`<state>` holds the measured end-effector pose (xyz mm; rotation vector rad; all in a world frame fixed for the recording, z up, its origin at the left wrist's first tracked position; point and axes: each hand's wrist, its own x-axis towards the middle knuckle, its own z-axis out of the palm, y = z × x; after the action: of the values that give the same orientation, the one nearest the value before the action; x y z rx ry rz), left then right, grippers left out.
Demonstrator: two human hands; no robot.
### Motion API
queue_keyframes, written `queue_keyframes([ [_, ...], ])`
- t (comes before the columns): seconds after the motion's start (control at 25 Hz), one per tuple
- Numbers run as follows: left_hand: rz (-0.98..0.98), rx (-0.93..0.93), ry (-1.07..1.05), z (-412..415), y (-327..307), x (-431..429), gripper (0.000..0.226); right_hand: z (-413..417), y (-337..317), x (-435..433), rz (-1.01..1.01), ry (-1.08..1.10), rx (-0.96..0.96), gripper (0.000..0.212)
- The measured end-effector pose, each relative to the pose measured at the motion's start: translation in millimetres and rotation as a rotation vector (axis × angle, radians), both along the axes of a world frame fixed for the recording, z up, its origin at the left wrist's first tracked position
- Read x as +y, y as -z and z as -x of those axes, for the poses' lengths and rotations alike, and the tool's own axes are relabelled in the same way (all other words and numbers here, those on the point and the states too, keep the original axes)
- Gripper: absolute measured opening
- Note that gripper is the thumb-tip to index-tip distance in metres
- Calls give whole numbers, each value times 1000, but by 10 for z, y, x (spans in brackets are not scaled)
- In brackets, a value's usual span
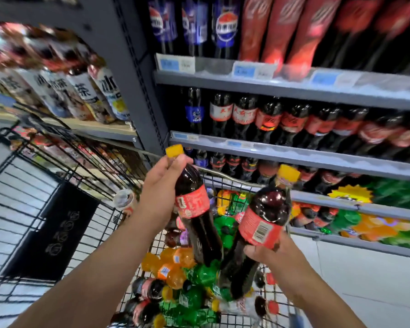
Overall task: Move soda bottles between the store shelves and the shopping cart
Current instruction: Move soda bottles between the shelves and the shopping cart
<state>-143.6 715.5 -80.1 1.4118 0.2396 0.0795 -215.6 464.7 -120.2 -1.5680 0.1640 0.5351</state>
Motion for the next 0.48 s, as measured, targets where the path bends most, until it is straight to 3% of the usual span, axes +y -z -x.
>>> queue_keyframes([
  [0.12,157,-42,52,-14,-384,-309,22,-2,-372,-16,-175,-74,-25,68],
  [0.24,227,-72,114,-30,-684,-588,23,-29,-686,-85,-288,-189,-35,86],
  [0.48,231,-115,228,-71,-1110,-1080,47,-8,-1164,-349,-234,-81,-210,113],
])
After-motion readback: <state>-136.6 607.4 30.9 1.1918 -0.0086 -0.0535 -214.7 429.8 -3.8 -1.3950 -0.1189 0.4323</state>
